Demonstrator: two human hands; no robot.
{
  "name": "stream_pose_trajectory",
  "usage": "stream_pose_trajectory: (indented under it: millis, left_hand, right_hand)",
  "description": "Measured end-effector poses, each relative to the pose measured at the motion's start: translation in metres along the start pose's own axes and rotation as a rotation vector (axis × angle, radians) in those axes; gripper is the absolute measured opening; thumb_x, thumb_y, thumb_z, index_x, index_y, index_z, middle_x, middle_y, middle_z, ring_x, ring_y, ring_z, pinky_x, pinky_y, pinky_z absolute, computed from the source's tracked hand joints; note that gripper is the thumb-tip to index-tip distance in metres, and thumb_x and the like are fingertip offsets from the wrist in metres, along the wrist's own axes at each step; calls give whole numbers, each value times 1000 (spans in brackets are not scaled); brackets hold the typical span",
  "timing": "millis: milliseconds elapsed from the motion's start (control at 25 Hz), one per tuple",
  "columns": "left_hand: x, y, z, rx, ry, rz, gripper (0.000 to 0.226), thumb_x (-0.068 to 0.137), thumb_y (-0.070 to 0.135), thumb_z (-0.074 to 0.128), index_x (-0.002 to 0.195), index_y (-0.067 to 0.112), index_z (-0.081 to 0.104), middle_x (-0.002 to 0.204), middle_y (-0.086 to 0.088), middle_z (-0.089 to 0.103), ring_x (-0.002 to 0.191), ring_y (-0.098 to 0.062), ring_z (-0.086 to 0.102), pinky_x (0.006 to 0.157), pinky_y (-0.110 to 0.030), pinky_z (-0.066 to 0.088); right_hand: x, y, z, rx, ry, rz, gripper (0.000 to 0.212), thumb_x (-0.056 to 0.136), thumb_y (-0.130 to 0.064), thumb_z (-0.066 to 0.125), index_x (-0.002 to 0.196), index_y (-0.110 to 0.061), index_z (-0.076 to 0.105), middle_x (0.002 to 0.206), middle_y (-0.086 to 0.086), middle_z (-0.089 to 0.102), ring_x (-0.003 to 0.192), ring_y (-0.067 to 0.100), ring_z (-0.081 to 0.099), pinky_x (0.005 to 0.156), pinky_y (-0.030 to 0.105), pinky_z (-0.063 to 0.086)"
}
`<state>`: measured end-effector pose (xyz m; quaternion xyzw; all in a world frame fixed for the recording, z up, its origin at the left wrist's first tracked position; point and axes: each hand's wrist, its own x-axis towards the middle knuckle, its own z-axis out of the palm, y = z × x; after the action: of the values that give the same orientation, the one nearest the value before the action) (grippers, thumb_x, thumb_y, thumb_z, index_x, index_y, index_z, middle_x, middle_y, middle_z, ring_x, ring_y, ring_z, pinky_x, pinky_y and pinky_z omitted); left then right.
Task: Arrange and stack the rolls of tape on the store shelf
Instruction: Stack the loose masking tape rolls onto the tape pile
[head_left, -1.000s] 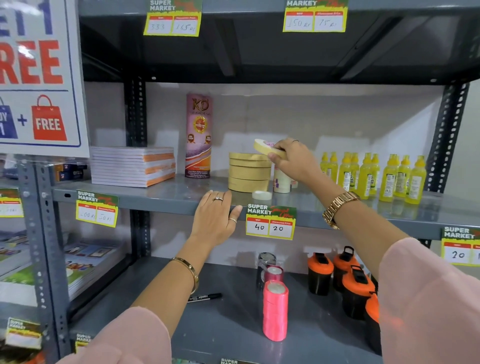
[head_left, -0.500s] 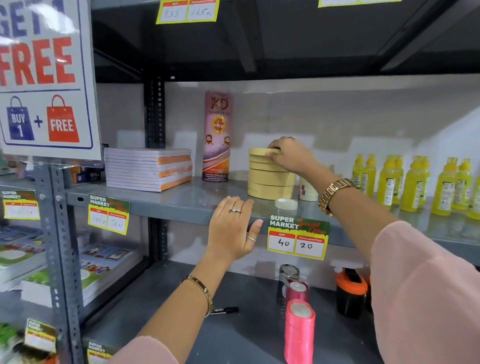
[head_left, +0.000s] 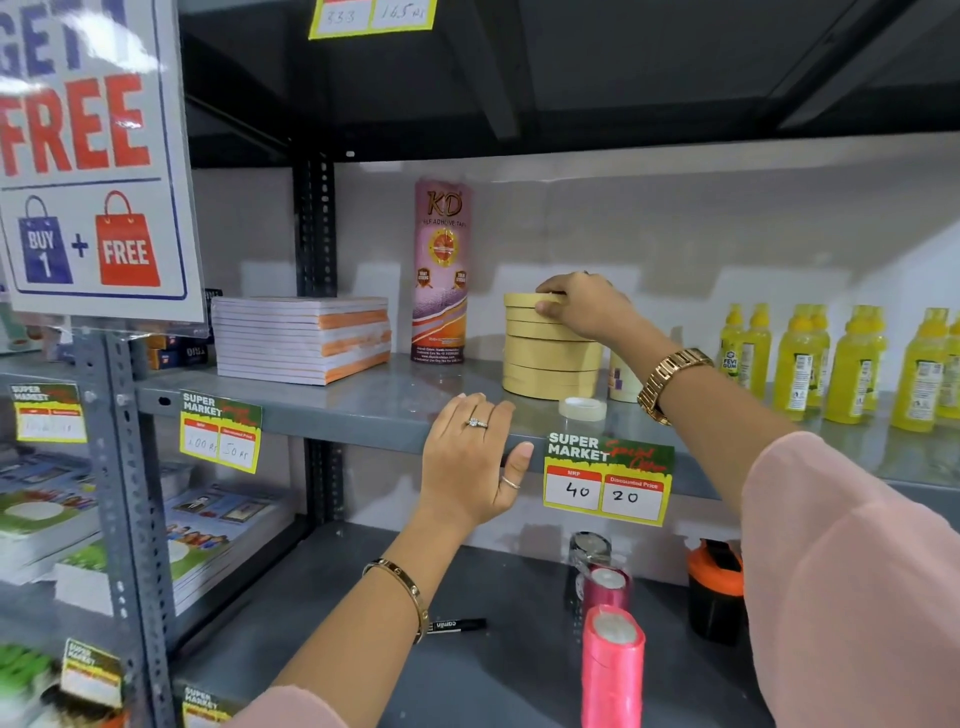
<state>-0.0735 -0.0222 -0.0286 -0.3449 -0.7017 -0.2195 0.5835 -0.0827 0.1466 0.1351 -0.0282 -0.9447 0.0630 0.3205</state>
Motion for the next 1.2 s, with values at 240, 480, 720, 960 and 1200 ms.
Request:
stream_pose_trajectory:
  millis: [240, 480, 720, 960, 1200]
  left_hand:
    - [1, 3, -5, 11, -29, -5, 63, 94, 43, 15, 89, 2, 63, 82, -15, 67, 84, -34, 62, 83, -40, 48]
    - [3, 6, -14, -23, -126, -40, 46, 89, 36, 29, 80, 1, 57, 76, -16, 61, 75, -35, 56, 81, -43, 46]
    - [6, 10, -23, -27, -274, -98, 46, 88, 35, 29, 90, -1, 57, 85, -17, 63, 80, -36, 56, 90, -46, 41]
    - [7, 12, -29, -16, -387, -126, 35, 90, 30, 42, 99, -1, 56, 96, -19, 64, 91, -36, 55, 98, -46, 37]
    - [7, 13, -31, -3, -401, -113, 28, 90, 25, 50, 101, 0, 55, 98, -18, 63, 94, -34, 54, 100, -45, 34]
  right_hand:
    - [-10, 1, -1, 29, 9, -14, 40, 95, -28, 49, 133, -17, 50, 136, 14, 53, 130, 30, 41, 111, 44, 31]
    - [-33, 5, -1, 104, 46, -33, 43, 92, -20, 54, 134, -16, 48, 138, 13, 49, 126, 28, 46, 103, 37, 39]
    - [-63, 6, -1, 93, 13, -96, 36, 90, -21, 58, 124, -10, 58, 138, 11, 53, 128, 27, 48, 104, 33, 38]
    - [-91, 8, 5, 46, -146, -50, 31, 87, -31, 62, 106, -7, 69, 119, 10, 67, 108, 25, 60, 91, 34, 46]
    - [-105, 14, 9, -29, -220, 34, 39, 83, -41, 62, 97, -6, 67, 104, 12, 69, 100, 26, 60, 70, 27, 38]
